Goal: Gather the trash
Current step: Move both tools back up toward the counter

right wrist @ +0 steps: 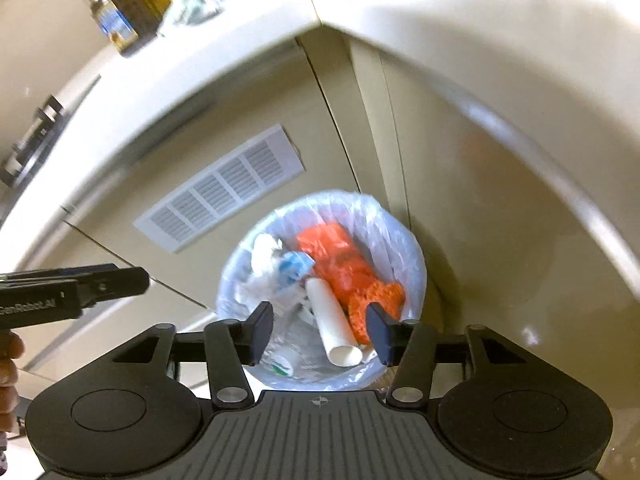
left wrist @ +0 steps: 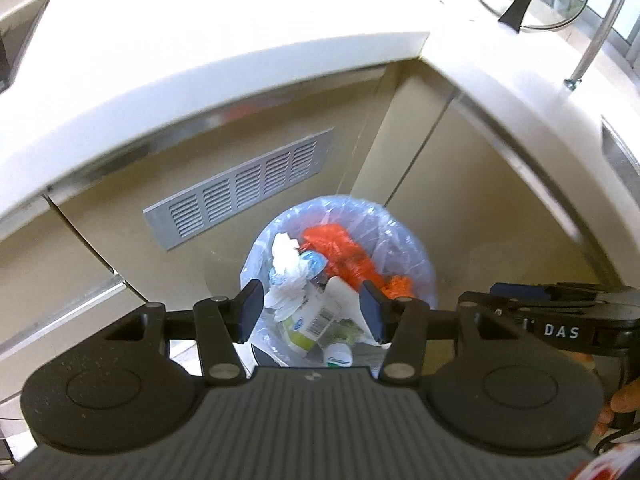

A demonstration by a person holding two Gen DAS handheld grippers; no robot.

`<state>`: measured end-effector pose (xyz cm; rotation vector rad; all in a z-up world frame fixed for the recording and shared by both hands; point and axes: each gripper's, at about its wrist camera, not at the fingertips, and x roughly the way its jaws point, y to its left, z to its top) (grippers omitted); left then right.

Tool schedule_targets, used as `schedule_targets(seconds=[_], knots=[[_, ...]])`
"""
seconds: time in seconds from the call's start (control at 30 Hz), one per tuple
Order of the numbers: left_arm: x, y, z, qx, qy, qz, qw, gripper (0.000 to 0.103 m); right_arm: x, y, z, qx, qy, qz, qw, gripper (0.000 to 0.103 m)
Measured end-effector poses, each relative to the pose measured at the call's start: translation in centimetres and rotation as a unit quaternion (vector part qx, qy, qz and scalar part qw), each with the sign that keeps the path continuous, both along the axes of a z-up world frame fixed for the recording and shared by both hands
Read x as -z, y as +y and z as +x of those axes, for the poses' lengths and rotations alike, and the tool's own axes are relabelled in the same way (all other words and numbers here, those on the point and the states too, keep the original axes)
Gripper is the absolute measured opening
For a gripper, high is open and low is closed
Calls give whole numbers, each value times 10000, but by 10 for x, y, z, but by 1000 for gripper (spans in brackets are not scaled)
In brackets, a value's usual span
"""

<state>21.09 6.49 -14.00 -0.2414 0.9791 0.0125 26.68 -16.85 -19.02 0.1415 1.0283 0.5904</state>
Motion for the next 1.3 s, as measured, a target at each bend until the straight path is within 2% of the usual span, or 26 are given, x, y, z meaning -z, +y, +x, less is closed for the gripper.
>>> schedule_targets(seconds=[0.17,0.6,0.73,1.03,1.3], knots=[[-26,-2,-8,62,-192,18,9998,53,-31,-11,-11,148,-173,137,9996,65],[-74,22,-25,67,-734,26,9973,54,-81,-38,-26,742,-525,373,9952,69],[-85,32,-25,42,-921,107,9957,58,-91,-42,-25,932,-661,455,9924,70],[-104,53,-5,-251,-1188,222,9924,59,-106,-60,-4,1154,-845,513,9884,71],[-116,48,28,-477,-1392,322,9886,60,-117,-73,48,977,-1034,556,9883,71]])
